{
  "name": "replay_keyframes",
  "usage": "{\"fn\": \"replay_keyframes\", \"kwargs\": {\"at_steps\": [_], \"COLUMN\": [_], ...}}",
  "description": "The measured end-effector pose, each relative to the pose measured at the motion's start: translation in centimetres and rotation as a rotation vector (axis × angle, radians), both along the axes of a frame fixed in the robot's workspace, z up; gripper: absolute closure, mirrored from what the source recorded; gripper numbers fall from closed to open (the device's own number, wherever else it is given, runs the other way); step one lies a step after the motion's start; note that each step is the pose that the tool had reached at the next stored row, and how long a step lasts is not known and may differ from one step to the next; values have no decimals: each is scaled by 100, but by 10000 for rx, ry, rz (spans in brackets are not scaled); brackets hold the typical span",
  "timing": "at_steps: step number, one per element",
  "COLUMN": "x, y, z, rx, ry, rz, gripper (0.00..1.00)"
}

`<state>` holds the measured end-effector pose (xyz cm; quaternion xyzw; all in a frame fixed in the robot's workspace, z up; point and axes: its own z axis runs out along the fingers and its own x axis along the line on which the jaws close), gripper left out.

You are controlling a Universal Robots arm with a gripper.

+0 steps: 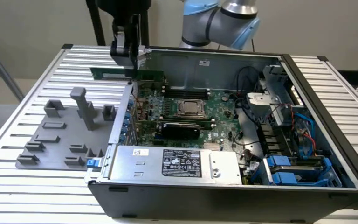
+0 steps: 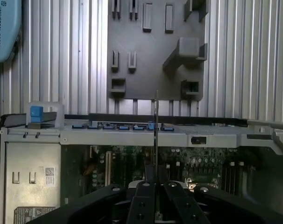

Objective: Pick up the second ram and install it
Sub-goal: 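Insert the second ram into the second slot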

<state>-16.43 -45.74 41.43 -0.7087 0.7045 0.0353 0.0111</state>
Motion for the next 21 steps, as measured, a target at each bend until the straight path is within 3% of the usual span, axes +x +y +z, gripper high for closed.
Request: {"fn": "replay_keyframes", "kwargs": {"at_steps": [5, 14, 18, 21], "x": [228, 635, 806, 894], "y": [32, 116, 203, 299], "z": [-18, -122, -194, -249], "rx": [16, 15, 16, 15], "ry": [25, 130, 146, 147], "rz": [1, 1, 1, 2], "gripper": [100, 100, 100, 100]}}
